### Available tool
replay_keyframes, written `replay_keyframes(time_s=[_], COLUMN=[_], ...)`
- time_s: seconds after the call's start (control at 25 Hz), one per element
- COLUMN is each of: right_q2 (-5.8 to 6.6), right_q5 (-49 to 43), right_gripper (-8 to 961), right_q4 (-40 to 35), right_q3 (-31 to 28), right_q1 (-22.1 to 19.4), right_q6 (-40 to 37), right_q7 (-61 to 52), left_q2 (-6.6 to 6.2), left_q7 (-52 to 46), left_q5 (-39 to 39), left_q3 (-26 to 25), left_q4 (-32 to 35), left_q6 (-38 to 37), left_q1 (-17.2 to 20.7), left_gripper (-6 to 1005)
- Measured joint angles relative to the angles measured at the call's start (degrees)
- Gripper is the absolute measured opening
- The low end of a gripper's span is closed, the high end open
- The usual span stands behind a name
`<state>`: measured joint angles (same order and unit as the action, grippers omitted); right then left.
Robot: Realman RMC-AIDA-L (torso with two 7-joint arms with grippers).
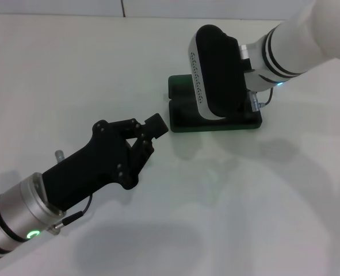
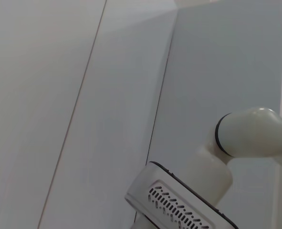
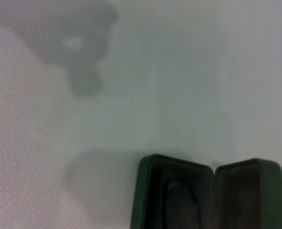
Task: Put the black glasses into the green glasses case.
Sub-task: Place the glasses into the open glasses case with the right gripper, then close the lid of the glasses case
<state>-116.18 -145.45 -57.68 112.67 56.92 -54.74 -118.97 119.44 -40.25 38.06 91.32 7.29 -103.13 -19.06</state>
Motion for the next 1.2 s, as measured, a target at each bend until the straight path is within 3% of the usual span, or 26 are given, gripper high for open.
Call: replay_keyframes(time_s=[0.36,0.52,0.56,0.72,0.8,0.92,1.0,1.04,1.08,1.12,1.2], right_q2=[0.0,0.0,0.01,0.33,0.32,0.13,0.4,0.45,0.53,0.49,0.38], right_q5=[0.15,3.74,8.06,19.5,27.21,40.22,47.26,49.28,50.69,51.39,52.03], right_gripper=[164,187,183,187,189,185,182,182,182,182,182], right_q4=[-2.43,-9.6,-12.87,-17.98,-19.26,-16.96,-12.99,-11.23,-9.57,-8.14,-5.32], right_q3=[-0.47,-3.81,-6.3,-11.92,-15.6,-21.81,-25.67,-27.36,-29.32,-31.3,-34.23], right_q1=[-1.54,-8.03,-12.23,-22.07,-28.1,-34.41,-37.61,-38.92,-40.42,-41.96,-44.25], right_q6=[-0.54,-0.79,-1.06,-1.96,-4.46,-12.65,-18.78,-21.2,-23.41,-25.39,-27.6], right_q7=[-1.98,-3.37,-3.3,0.58,6.46,18.03,25.54,27.87,30.05,31.52,32.61], left_q2=[-0.33,-1.36,-1.83,-5.51,-8.44,-12.78,-14.75,-15.18,-15.35,-15.35,-14.66], left_q7=[-0.02,-0.21,-0.21,-0.83,-4.22,-10.69,-13.9,-15.35,-18.93,-18.93,-22.86], left_q5=[-0.05,-2.08,-2.56,-3.68,-3.13,-0.39,3.87,6.16,11.69,11.69,17.83], left_q3=[0.0,-0.01,0.02,-0.7,-1.72,-2.09,-2.17,-2.15,-2.13,-2.13,-2.12], left_q4=[0.31,0.98,1.52,5.77,6.72,7.02,7.06,7.1,7.03,7.03,7.01], left_q6=[0.06,-0.3,-0.33,0.28,1.53,4.88,8.82,11.08,17.21,17.21,23.68], left_q1=[0.0,-0.49,-0.65,-3.52,-7.21,-12.72,-16.72,-18.53,-23.41,-23.41,-28.48], left_gripper=[76,77,77,78,79,80,80,80,81,81,81])
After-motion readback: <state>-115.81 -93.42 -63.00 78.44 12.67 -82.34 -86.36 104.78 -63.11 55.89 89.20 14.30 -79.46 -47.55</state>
